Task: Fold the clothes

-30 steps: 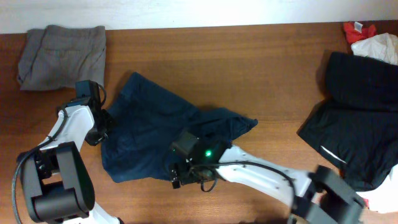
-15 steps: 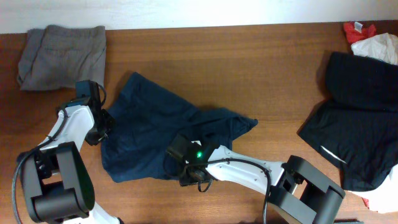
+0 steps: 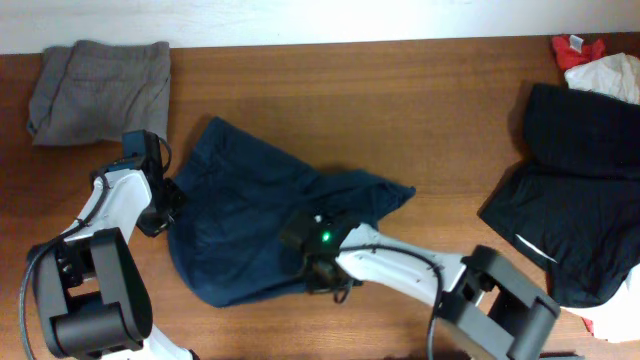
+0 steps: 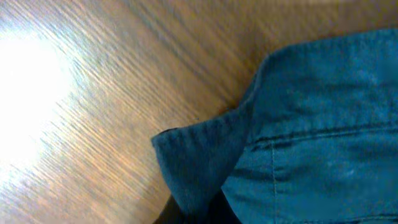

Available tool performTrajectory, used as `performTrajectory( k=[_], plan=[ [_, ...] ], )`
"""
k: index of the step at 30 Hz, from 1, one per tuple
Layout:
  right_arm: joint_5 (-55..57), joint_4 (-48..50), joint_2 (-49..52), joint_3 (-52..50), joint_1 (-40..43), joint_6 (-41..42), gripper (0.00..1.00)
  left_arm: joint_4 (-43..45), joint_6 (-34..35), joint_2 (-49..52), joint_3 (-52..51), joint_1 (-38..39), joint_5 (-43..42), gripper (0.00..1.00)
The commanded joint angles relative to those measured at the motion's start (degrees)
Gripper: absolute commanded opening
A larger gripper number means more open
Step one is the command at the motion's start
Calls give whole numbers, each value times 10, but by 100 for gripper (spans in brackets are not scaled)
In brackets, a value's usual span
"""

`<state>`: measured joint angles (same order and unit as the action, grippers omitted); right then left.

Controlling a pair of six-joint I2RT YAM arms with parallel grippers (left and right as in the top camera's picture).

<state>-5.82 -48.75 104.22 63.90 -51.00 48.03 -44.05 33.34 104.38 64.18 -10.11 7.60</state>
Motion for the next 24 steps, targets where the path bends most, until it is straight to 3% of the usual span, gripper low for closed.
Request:
performTrajectory(
  k=[1,8,16,20,24],
  plan=[
    [48,-70,-84,52,50,-24,4,-27,5,-53,14,-1,-22,1],
    [49,-208,-247,175,159,-134,4,-96,5,-221,69,-1,-23,1],
    [56,-420,-297,476,335,-216,4,-164,2,-429,165,-1,-105,1],
    [78,-486,-297,630,350,-218,4,-212,2,-480,266,-1,-160,1],
    [79,-486,-307,727,350,-223,4,-288,-4,-485,405,-1,-180,1]
  ],
)
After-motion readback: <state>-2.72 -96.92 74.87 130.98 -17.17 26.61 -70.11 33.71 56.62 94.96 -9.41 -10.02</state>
